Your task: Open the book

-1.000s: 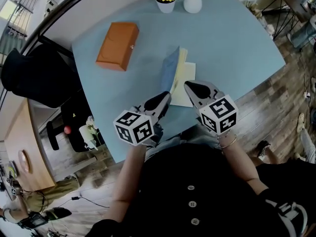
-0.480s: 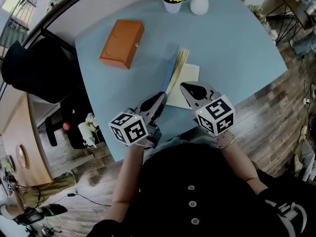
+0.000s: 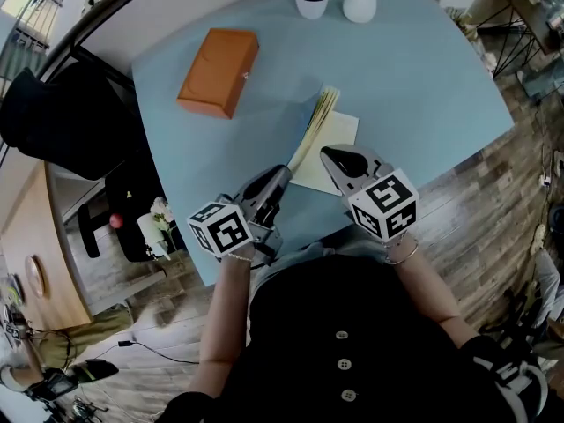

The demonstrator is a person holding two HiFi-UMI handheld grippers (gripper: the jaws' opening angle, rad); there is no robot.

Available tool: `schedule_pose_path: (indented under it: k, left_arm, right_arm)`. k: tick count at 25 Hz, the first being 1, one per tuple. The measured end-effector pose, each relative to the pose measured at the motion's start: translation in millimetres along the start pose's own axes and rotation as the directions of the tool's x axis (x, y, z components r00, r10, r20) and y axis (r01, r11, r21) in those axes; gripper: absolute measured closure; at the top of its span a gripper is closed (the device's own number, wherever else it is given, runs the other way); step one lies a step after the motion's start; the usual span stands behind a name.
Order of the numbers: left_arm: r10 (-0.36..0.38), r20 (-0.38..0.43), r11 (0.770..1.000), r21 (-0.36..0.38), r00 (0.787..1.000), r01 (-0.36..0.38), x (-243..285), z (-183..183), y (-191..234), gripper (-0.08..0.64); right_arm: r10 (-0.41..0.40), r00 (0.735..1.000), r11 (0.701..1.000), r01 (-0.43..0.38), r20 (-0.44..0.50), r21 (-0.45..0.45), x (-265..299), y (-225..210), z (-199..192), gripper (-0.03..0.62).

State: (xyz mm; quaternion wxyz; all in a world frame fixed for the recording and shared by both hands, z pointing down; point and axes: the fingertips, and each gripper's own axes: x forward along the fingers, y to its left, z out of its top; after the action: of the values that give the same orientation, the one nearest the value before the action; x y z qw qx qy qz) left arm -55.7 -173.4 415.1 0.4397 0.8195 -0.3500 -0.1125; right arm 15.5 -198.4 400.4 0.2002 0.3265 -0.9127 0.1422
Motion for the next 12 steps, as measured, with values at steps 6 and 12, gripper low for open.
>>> schedule_pose_path:
  k: [6, 12]
  left_arm:
    - [-0.017, 0.033, 0.999, -0.050, 0.999, 0.019, -5.7, 6.2, 6.6, 0.535]
    - [-0.060, 0.024, 0.994, -0.092, 0.998, 0.062, -7.7, 6.6, 8.5, 0.535]
  right_arm:
    - [0.014, 1.000, 1.000, -0.014, -0.010, 0.000, 3.7, 5.8, -2.4, 0.591]
    - [0.021, 1.000, 1.000, -0.021, -0.017, 0.000, 6.9, 9.9, -2.1, 0.591]
